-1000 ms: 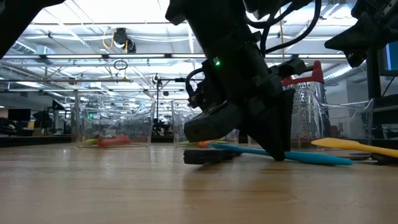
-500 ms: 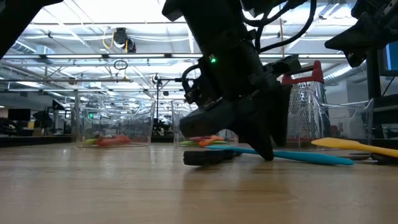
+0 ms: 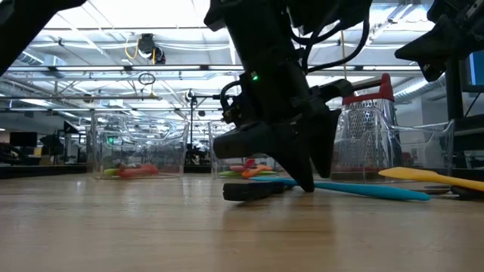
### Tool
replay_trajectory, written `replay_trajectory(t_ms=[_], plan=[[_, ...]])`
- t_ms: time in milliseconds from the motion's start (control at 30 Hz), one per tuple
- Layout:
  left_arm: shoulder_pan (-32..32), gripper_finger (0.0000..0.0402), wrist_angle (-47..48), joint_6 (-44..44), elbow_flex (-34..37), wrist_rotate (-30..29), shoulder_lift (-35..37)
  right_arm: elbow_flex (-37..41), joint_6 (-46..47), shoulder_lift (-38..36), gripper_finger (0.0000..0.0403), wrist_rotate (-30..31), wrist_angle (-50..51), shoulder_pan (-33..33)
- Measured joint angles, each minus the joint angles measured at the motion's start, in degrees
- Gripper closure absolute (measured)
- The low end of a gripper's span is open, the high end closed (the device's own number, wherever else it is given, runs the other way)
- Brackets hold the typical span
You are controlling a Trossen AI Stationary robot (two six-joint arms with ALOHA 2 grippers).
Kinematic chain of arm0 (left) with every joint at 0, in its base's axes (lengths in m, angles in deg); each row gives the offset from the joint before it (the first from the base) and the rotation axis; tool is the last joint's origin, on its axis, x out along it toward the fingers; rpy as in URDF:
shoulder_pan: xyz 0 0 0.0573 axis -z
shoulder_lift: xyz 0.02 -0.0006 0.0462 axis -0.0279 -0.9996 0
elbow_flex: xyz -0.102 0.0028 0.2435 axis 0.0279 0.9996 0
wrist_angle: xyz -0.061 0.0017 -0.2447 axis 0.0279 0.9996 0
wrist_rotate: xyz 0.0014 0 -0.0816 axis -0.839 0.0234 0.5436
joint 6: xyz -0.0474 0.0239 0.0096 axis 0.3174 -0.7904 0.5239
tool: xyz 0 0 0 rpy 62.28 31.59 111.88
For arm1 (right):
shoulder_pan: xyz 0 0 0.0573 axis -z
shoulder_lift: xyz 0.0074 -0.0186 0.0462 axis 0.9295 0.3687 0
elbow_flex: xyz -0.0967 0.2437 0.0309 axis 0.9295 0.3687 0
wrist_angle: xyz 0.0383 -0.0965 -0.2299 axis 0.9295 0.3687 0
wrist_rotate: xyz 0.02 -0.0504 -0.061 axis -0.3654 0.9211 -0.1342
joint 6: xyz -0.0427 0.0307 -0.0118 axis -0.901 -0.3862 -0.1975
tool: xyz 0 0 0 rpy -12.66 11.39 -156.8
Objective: Pick & Place Kitchen Items
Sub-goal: Put the blue spatula into the middle bin
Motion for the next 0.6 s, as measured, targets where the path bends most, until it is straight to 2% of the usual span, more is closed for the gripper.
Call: replay_trajectory(t_ms=[67,200,367,600], plan=[[-0.5,0.0245,0.5,-0.9,0.0,0.4,0.0,0.0,0.0,0.0,0.0399,0.0,0.0,0.0],[-2.1,0.0245,2.1,-3.1,-0.1,5.9,0.0,0.0,0.0,0.0,0.0399,0.0,0.0,0.0],[-3.6,0.0251,2.5,-6.0,-0.2,9.5,-1.3,0.0,0.0,0.0,0.0399,0.0,0.0,0.0],[-4.5,0.0313,2.7,-9.2,-0.2,12.1,-2.2,0.0,0.0,0.0,0.0399,0.0,0.0,0.0]])
